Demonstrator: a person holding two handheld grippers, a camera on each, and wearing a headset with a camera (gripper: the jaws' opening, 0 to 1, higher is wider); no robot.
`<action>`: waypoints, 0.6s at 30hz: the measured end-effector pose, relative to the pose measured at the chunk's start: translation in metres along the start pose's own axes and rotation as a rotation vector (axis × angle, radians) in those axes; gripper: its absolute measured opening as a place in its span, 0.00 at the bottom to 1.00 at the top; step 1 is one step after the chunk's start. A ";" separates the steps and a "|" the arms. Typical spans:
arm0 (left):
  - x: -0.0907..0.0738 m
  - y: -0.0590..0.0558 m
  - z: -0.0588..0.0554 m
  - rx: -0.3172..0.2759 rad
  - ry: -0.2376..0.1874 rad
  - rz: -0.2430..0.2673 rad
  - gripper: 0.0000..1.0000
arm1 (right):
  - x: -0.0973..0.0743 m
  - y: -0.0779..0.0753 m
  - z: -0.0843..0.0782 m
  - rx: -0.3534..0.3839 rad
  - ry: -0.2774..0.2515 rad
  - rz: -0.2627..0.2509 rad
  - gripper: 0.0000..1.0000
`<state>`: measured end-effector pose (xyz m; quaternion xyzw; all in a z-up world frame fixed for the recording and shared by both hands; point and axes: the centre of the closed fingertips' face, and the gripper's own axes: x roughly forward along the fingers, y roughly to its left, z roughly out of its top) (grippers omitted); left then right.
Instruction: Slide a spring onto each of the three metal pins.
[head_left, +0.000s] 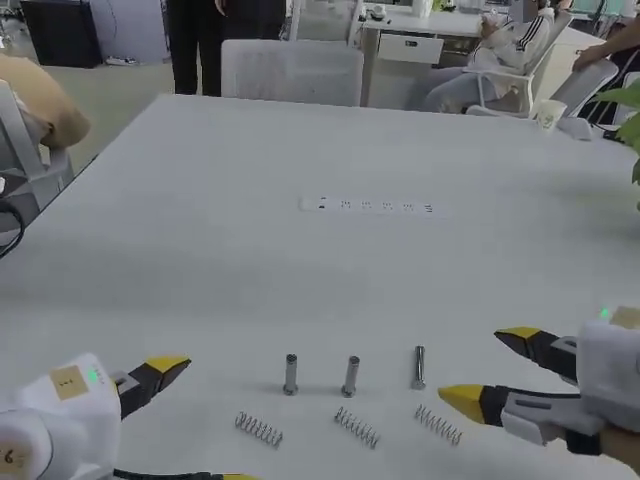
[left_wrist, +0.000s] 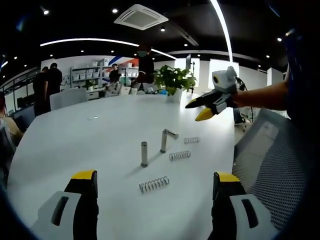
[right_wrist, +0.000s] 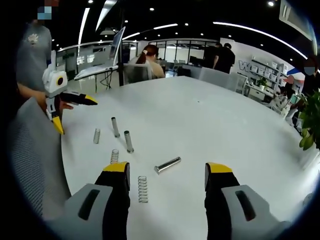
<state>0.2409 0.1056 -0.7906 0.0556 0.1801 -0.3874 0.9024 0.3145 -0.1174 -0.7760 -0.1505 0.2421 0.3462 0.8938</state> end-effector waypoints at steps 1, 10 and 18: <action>0.000 0.000 0.000 0.001 0.001 0.001 0.93 | 0.003 -0.002 0.003 -0.009 -0.003 -0.005 0.58; 0.001 -0.001 0.001 0.004 -0.001 -0.006 0.93 | 0.029 -0.011 0.003 0.083 0.096 -0.029 0.45; 0.000 0.000 0.002 -0.005 -0.012 0.000 0.91 | 0.054 -0.013 -0.009 0.223 0.208 -0.045 0.34</action>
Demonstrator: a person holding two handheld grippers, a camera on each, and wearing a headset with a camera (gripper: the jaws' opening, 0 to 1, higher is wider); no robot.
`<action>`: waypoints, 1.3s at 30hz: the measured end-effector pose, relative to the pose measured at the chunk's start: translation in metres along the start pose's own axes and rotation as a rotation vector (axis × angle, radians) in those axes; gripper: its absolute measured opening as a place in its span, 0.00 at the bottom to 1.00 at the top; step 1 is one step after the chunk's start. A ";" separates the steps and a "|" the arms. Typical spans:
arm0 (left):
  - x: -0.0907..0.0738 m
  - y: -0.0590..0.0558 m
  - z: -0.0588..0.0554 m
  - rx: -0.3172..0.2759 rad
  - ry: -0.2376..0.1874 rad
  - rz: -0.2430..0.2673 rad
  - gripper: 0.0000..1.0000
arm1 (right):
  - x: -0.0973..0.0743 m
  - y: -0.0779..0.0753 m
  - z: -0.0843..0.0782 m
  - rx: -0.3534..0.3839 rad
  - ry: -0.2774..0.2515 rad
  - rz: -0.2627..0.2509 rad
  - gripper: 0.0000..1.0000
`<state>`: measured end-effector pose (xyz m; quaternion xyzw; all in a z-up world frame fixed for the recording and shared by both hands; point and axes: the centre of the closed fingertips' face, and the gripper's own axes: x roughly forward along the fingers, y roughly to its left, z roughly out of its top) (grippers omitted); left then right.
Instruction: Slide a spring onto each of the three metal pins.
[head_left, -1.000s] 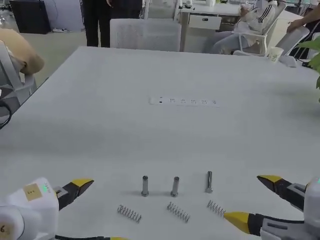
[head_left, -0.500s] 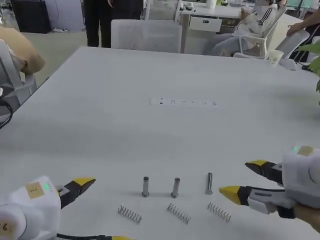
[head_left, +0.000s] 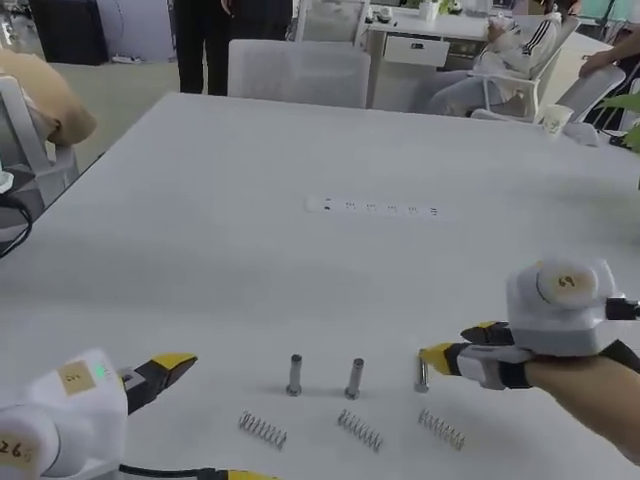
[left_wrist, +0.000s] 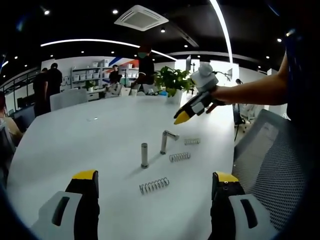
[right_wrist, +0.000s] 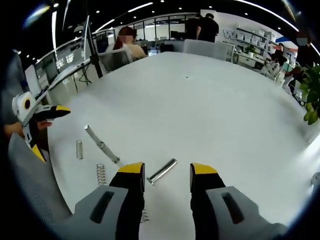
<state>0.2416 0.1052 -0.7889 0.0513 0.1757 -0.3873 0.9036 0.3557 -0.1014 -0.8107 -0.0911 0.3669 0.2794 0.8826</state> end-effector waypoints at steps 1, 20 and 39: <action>0.000 0.000 0.000 0.000 0.001 0.000 0.91 | 0.003 -0.001 0.000 0.007 0.007 -0.005 0.33; 0.000 0.002 -0.001 -0.006 0.002 -0.001 0.89 | 0.036 -0.005 -0.011 0.157 0.187 -0.043 0.22; 0.001 0.003 -0.005 -0.024 0.002 -0.005 0.86 | 0.046 0.001 -0.024 0.122 0.329 -0.098 0.11</action>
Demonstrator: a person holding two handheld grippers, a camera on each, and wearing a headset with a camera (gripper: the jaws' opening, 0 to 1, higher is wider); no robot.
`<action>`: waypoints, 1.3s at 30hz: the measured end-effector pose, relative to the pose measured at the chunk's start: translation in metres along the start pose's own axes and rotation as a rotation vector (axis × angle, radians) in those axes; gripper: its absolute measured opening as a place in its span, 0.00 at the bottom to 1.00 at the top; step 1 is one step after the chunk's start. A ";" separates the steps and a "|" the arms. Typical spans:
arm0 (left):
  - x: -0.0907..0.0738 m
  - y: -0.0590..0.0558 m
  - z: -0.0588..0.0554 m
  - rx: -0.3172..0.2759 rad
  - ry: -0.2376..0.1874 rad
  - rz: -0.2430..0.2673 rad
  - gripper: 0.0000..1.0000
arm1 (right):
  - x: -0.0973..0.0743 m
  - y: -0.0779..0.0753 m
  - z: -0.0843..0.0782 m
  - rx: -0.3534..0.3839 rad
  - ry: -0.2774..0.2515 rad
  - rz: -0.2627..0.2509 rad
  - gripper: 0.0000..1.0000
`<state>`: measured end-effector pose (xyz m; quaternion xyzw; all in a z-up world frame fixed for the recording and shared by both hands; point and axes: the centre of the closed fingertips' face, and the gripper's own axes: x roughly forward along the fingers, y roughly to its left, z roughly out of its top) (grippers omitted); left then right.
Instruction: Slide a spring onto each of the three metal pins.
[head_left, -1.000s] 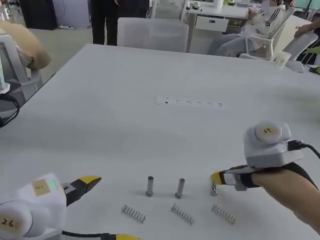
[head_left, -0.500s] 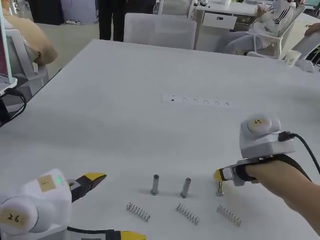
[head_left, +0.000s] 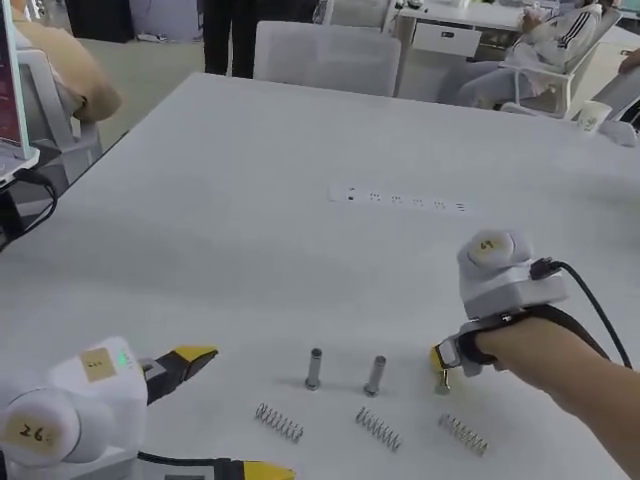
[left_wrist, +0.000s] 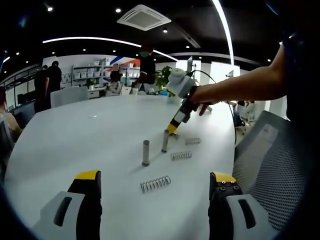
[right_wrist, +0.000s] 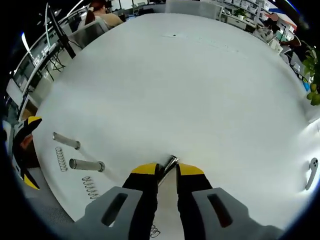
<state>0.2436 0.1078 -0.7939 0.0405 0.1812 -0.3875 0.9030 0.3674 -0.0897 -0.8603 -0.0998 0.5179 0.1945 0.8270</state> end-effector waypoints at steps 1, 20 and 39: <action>0.000 0.000 0.000 0.000 0.001 0.000 0.86 | -0.001 0.002 0.003 -0.019 -0.007 0.006 0.11; -0.001 0.000 0.000 -0.004 -0.002 0.003 0.85 | 0.002 0.004 0.005 -0.154 0.028 -0.005 0.06; -0.001 -0.005 0.001 0.005 0.000 -0.011 0.85 | -0.033 0.007 0.001 -0.137 -0.094 0.021 0.05</action>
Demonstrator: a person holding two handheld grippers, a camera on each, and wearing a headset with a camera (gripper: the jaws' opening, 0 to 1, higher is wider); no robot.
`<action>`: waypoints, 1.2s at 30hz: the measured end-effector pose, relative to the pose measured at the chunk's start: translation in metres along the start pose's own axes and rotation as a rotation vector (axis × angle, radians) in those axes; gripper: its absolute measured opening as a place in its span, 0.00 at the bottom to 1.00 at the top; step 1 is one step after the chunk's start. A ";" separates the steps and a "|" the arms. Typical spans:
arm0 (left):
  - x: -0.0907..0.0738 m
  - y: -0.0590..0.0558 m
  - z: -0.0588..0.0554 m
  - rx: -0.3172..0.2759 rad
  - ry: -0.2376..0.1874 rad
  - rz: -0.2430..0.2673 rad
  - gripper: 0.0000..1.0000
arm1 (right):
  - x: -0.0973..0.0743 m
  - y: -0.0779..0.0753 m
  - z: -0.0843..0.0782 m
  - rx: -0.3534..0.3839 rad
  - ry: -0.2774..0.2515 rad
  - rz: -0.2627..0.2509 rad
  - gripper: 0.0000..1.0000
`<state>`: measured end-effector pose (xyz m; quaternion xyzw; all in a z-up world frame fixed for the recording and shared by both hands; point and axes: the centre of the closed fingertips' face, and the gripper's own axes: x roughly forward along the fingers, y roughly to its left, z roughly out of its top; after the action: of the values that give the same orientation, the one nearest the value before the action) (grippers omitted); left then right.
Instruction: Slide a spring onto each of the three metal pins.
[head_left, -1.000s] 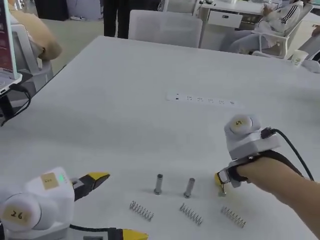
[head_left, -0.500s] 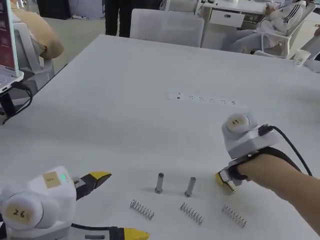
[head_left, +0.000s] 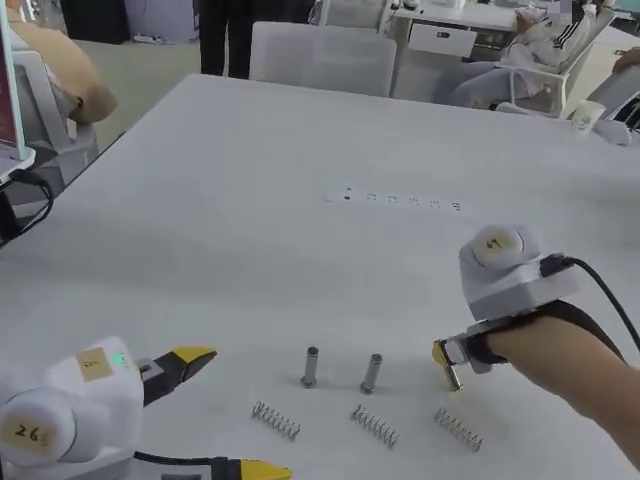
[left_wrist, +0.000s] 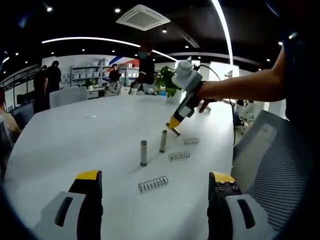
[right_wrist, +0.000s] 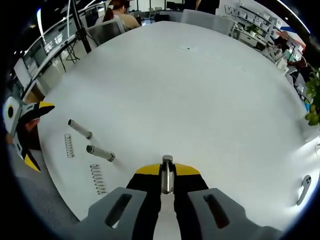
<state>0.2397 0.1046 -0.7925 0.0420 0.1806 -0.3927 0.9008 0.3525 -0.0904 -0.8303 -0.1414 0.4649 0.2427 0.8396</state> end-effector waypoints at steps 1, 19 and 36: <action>0.000 0.000 0.000 0.002 0.001 -0.001 0.85 | -0.002 0.000 0.000 0.000 -0.009 -0.001 0.05; 0.000 -0.002 0.000 0.011 0.005 -0.010 0.84 | -0.014 0.009 -0.007 0.005 -0.119 0.033 0.05; 0.001 -0.002 -0.001 0.013 0.012 -0.009 0.84 | -0.016 0.013 -0.008 -0.019 -0.174 0.046 0.06</action>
<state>0.2382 0.1024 -0.7938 0.0494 0.1837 -0.3977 0.8976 0.3321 -0.0877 -0.8210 -0.1170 0.3909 0.2776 0.8697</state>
